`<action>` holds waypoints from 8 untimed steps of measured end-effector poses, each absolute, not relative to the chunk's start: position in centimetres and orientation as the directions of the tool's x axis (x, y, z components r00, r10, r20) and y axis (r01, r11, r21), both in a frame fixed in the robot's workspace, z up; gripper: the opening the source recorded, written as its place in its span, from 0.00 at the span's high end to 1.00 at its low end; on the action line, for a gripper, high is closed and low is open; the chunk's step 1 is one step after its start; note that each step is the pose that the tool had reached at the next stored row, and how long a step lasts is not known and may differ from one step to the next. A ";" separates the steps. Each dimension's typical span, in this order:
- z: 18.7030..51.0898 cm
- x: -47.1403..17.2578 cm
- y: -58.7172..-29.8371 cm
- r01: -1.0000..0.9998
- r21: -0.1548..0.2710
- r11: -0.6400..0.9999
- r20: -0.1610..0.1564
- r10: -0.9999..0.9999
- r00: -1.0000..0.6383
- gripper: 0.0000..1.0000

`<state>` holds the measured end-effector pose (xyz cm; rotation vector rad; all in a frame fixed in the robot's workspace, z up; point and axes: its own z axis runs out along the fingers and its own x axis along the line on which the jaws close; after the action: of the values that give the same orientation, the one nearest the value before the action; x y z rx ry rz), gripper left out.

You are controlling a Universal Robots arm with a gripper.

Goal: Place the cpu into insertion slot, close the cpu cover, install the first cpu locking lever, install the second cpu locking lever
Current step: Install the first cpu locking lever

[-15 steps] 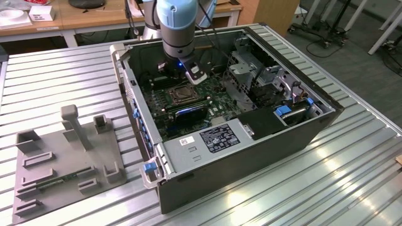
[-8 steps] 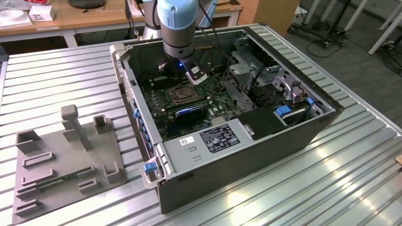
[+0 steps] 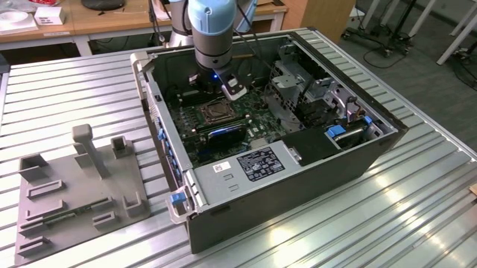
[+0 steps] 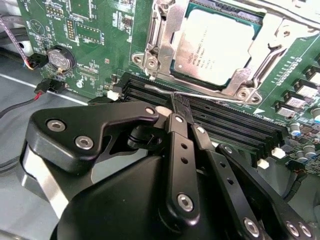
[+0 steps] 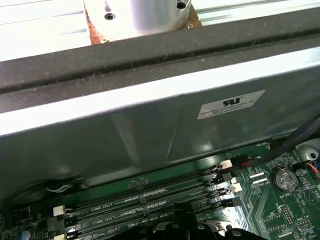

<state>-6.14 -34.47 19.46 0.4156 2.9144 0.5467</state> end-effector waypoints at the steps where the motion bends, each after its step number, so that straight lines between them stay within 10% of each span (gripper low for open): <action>1: 19.4 -6.1 -34.5 0.242 0.374 0.895 -0.093 0.296 -0.951 0.89; 8: 19.3 -6.0 -34.5 0.244 0.374 0.895 -0.093 0.298 -0.950 0.89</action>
<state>-6.01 -34.47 19.28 0.4186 2.9136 0.5465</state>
